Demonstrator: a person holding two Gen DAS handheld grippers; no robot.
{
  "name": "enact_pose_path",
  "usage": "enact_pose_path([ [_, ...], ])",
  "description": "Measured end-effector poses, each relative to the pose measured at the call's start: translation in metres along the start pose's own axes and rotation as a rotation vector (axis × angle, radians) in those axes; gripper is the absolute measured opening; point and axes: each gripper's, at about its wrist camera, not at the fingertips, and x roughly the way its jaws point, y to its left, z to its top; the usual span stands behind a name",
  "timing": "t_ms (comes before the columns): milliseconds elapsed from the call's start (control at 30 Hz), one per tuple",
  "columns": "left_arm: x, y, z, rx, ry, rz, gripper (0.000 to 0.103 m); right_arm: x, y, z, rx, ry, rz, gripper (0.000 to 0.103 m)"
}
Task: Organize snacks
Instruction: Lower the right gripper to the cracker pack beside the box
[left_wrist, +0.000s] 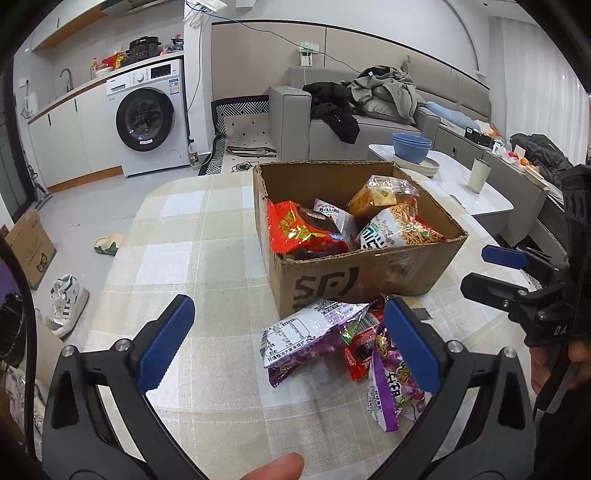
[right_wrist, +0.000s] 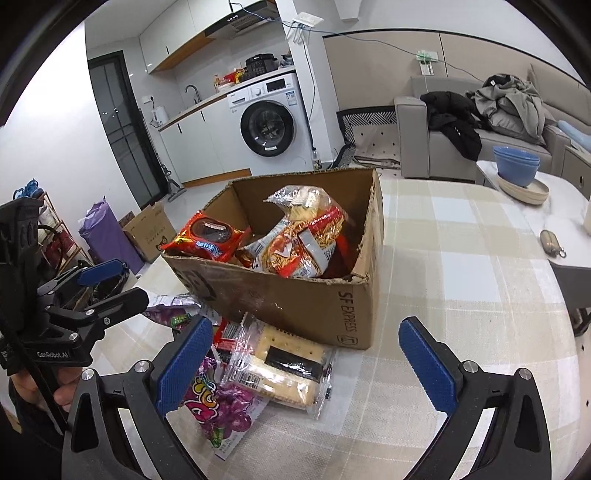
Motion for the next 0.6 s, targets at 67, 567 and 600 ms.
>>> enact_pose_path([
  [67,0.002,0.0,0.0,0.001,0.011,0.004,0.102,0.003,-0.001,-0.001,0.007,0.012,0.002,0.102],
  [567,0.019,0.008,-0.004,-0.013,0.071,0.016,0.102,0.039,-0.003,-0.015,0.067,0.121,0.042,0.102],
  [600,0.021,0.008,-0.004,-0.016,0.074,0.016,0.102,0.042,-0.002,-0.016,0.069,0.13,0.043,0.102],
])
